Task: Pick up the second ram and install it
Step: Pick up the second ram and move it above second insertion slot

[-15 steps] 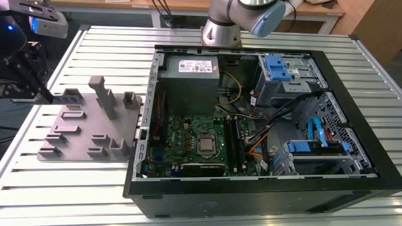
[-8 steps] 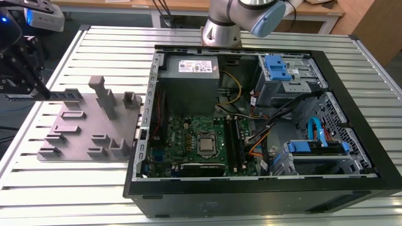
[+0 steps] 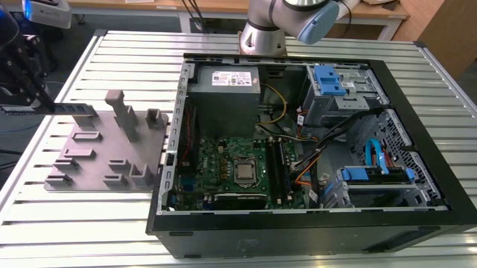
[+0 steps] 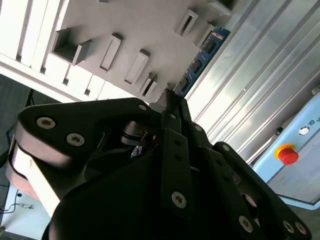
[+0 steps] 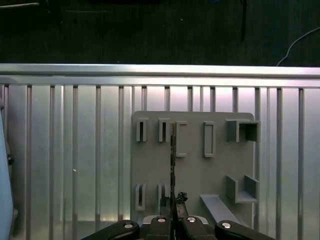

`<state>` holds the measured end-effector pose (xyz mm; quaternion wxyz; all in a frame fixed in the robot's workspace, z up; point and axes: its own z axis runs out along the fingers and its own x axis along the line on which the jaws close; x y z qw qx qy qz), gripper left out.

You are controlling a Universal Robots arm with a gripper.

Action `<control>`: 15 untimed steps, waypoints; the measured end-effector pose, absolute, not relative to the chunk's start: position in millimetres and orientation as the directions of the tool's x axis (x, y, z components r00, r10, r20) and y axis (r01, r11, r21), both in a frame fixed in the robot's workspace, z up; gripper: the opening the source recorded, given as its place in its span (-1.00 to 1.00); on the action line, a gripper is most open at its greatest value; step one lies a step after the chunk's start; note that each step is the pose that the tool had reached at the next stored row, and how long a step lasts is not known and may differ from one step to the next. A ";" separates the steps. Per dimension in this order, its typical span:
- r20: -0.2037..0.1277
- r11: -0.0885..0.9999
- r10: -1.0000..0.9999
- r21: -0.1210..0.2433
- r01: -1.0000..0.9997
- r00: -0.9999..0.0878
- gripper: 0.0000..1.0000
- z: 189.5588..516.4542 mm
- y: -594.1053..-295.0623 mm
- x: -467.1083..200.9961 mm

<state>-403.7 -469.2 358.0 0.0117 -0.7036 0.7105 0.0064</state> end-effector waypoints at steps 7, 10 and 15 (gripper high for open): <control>-0.026 0.010 -1.000 -0.007 -1.000 -0.010 -0.73 369.9 -469.2 -403.7; -0.026 0.010 -1.000 -0.007 -1.000 -0.010 -0.73 375.4 -469.2 -403.7; -0.026 0.010 -1.000 -0.007 -1.000 -0.010 -0.73 385.7 -469.2 -403.7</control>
